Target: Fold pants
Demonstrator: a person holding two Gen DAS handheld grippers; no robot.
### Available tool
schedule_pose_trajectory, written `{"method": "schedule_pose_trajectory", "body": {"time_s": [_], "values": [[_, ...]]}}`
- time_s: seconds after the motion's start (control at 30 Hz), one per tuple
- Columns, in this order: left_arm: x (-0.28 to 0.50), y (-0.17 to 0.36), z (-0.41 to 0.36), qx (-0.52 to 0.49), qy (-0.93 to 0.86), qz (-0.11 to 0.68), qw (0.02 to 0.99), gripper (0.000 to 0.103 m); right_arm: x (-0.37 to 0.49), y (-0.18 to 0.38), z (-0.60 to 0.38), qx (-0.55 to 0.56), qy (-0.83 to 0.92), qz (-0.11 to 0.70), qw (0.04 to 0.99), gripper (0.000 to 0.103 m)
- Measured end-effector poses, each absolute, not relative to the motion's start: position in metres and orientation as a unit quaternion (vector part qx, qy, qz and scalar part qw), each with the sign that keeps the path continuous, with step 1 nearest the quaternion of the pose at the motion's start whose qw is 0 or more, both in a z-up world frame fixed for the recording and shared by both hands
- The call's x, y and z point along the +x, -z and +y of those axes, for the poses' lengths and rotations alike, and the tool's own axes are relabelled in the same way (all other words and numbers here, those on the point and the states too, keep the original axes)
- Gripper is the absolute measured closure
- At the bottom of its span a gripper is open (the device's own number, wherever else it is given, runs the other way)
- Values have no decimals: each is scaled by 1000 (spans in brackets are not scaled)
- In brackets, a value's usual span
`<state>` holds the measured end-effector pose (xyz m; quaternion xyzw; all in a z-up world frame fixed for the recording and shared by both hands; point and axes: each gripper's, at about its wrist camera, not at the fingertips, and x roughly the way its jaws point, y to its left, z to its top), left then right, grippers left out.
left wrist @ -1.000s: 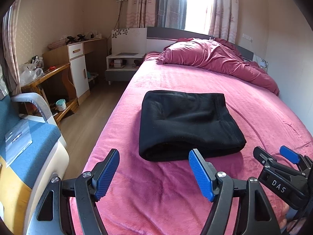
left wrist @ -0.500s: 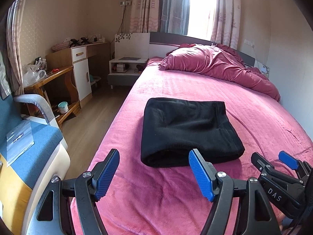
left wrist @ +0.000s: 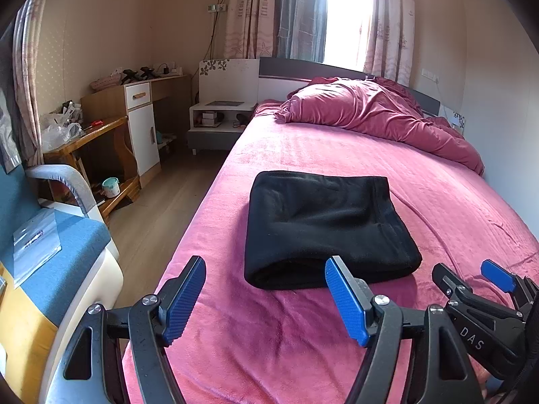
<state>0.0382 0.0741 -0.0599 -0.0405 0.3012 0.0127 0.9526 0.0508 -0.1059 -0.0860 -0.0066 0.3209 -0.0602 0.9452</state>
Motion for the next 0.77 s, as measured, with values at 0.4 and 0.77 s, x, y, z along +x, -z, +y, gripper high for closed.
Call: {"method": "schedule_pose_trajectory", "body": {"time_s": [0.4,0.77], "values": [[38,60,74,-40,-14,302,952,28,51,88,-108,-8,59,324,944,18],[42,65,76,-42,3,310,950,35,53,95,-116,-4,61,335,940,18]]}}
